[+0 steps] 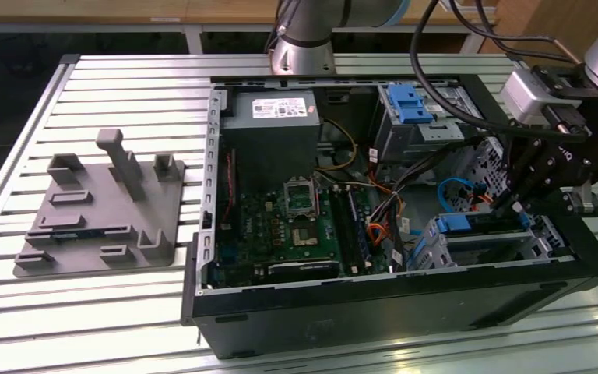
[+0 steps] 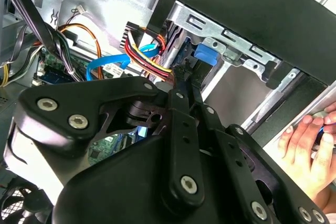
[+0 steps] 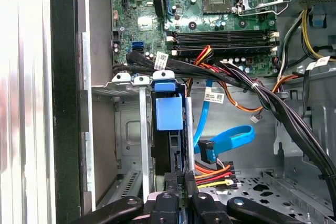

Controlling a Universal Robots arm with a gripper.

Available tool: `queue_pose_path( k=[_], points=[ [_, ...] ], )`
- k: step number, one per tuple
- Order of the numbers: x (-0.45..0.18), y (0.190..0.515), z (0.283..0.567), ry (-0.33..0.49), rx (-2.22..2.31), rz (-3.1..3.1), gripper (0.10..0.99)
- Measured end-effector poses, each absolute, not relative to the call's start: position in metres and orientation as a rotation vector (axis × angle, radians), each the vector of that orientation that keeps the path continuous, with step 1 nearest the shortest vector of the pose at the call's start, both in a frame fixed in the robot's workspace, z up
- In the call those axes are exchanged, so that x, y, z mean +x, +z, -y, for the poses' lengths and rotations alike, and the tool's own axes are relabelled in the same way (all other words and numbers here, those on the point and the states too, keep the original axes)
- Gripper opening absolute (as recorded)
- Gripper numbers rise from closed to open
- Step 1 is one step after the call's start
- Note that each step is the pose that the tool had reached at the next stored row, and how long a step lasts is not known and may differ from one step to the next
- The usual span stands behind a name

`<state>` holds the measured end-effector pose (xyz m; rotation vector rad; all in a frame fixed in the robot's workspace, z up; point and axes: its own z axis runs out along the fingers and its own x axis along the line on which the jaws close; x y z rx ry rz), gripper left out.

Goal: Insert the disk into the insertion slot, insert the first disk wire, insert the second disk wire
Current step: 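Insert the first disk wire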

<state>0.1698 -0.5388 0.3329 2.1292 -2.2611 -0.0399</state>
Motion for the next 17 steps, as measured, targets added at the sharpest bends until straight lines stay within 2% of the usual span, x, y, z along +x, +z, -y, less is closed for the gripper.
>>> queue_pose_path(
  k=[17],
  points=[
    [0.1699, 0.3333, 0.5384, -0.04, 2.132, 2.258, 0.165]
  ],
)
